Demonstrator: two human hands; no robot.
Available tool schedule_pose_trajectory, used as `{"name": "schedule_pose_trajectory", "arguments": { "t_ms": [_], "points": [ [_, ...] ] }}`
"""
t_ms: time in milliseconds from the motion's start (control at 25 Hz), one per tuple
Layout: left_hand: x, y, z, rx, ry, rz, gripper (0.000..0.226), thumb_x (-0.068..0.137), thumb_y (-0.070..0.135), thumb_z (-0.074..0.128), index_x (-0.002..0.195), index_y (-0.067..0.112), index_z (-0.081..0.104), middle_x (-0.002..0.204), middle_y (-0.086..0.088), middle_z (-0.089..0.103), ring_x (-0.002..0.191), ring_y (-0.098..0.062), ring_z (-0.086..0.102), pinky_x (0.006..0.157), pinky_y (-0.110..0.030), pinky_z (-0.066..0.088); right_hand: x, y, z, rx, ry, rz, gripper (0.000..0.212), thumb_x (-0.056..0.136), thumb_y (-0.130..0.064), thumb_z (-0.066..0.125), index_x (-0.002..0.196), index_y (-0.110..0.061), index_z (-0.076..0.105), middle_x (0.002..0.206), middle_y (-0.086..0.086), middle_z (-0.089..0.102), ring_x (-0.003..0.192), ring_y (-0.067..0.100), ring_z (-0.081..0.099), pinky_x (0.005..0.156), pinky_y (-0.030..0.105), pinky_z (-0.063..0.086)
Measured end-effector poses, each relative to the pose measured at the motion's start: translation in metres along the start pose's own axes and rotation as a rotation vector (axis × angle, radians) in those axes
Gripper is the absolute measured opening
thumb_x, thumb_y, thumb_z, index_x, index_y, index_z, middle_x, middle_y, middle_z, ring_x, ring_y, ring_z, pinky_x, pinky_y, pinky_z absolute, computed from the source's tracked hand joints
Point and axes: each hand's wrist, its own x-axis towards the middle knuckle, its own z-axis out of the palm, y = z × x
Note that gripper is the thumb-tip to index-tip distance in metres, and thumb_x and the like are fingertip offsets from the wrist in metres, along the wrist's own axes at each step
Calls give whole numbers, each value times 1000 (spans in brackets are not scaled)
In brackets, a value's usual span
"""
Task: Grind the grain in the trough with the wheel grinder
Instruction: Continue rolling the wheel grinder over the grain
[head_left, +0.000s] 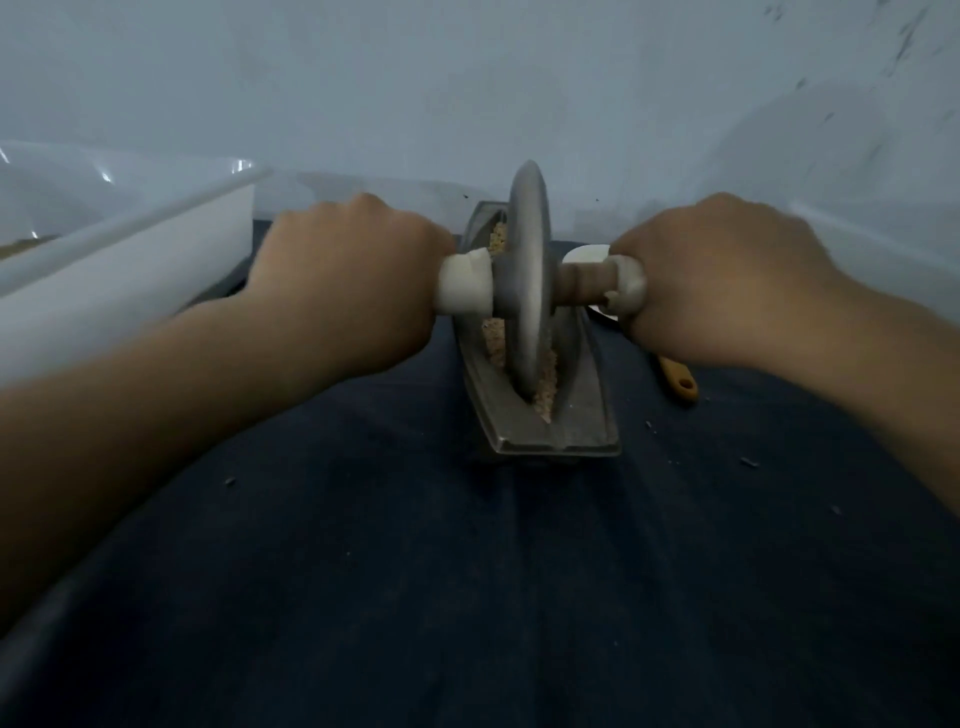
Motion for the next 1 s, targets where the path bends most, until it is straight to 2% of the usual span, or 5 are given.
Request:
{"name": "schedule_pose_trajectory", "arguments": {
  "t_ms": [280, 440, 640, 760, 1000],
  "points": [
    [81, 10, 39, 47, -46, -140, 20, 86, 11, 59, 103, 20, 66, 95, -14, 62, 85, -38, 62, 63, -38, 39, 79, -10, 44, 143, -67, 150, 7, 90, -27, 64, 85, -27, 60, 85, 3, 52, 78, 27, 48, 63, 31, 34],
    [25, 8, 14, 24, -11, -40, 9, 84, 21, 60, 89, 29, 61, 65, 0, 38, 53, -21, 36, 51, -30, 28, 20, -1, 25, 22, 63, 9, 26, 81, -37, 64, 66, -34, 44, 65, -6, 49, 55, 17, 40, 49, 23, 25],
    [-5, -2, -15, -1, -2, 30, 10, 67, 34, 59, 76, 36, 58, 57, 5, 40, 43, -19, 34, 48, -19, 18, -7, 15, 9, 49, -28, -43, 25, 64, -47, 49, 79, -67, 42, 53, -12, 49, 48, 18, 50, 49, 35, 49],
    [32, 12, 11, 122, -13, -30, 8, 82, 24, 61, 88, 28, 64, 65, 1, 45, 50, -24, 45, 48, -26, 27, 20, -3, 40, 24, 129, 82, 11, 76, -36, 59, 75, -40, 49, 56, -9, 43, 46, 14, 36, 47, 22, 29],
    [74, 16, 4, 45, -180, -25, 21, 88, 17, 57, 107, 23, 65, 101, -11, 64, 92, -37, 65, 73, -41, 51, 44, -7, 45, 196, -75, 182, 5, 92, -28, 59, 87, -28, 57, 85, 2, 62, 74, 28, 55, 59, 31, 37]
  ]
}}
